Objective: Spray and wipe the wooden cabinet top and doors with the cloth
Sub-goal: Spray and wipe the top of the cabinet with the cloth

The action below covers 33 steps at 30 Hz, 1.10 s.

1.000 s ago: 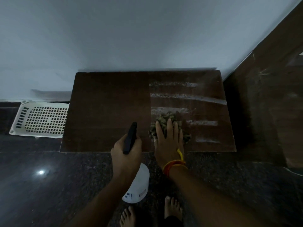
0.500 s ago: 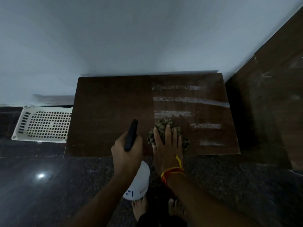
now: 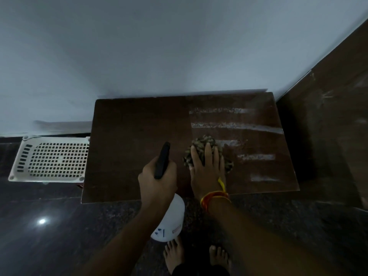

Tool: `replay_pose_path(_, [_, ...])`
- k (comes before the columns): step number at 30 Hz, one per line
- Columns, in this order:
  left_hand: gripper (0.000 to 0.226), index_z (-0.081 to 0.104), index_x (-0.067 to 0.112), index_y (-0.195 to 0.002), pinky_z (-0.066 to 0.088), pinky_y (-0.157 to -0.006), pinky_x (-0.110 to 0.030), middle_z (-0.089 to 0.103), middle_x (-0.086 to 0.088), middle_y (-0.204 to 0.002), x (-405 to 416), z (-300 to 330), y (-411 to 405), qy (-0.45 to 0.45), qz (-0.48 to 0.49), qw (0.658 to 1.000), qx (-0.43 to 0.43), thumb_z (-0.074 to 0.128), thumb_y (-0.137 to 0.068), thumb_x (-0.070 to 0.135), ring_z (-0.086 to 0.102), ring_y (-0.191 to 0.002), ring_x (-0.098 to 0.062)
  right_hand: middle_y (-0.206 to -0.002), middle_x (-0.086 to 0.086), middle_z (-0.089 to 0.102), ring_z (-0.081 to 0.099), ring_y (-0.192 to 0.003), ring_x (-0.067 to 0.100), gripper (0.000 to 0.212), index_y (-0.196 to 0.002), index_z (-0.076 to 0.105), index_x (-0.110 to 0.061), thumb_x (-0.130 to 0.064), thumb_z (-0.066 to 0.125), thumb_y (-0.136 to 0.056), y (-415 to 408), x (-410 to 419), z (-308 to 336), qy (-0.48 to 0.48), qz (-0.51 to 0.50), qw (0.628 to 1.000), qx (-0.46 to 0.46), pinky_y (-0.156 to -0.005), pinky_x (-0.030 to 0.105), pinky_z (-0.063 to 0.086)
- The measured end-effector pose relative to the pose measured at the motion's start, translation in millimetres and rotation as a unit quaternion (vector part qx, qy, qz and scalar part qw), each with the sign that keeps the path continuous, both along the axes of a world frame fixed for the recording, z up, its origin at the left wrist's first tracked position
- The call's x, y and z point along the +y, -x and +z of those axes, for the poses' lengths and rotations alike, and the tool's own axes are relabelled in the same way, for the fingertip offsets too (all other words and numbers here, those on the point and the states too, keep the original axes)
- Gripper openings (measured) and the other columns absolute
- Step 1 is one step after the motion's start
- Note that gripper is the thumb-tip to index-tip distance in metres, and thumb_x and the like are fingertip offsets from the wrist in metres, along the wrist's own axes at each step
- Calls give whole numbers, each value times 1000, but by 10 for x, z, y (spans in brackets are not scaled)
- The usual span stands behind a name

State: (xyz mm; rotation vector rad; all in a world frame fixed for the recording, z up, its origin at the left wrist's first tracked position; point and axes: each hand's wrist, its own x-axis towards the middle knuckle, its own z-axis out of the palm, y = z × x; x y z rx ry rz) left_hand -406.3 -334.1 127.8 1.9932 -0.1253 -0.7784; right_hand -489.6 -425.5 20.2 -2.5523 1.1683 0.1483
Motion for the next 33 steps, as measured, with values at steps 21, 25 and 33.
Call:
replay_pose_path(21, [14,59,13,-78,56,-62,-42,62,-18,-74,-337,48,-496,-26,-2,998,57,58,-92,15,60,-60,-26,-159,13,3,2,-145,38,60,-149,11,-34,-40,40,-97,-281,-237,-13,4,-6,999,37,-115,52,3])
replay_pose_path(25, [12,62,9,-83,53,-56,-35,60,-10,-67,-428,16,-621,-29,-20,997,64,58,-92,17,60,-56,-20,-158,14,10,7,-144,38,57,-149,18,-33,-40,41,-97,-430,-385,-51,20,-16,999,22,-115,53,8])
replay_pose_path(33, [11,60,14,-84,53,-58,-34,63,-10,-75,-506,32,-705,-26,-27,995,88,56,-94,16,60,-57,-19,-159,10,-2,-5,-145,33,57,-150,6,-34,-41,31,-99,-708,-649,-25,17,-26,999,4,-116,48,-2])
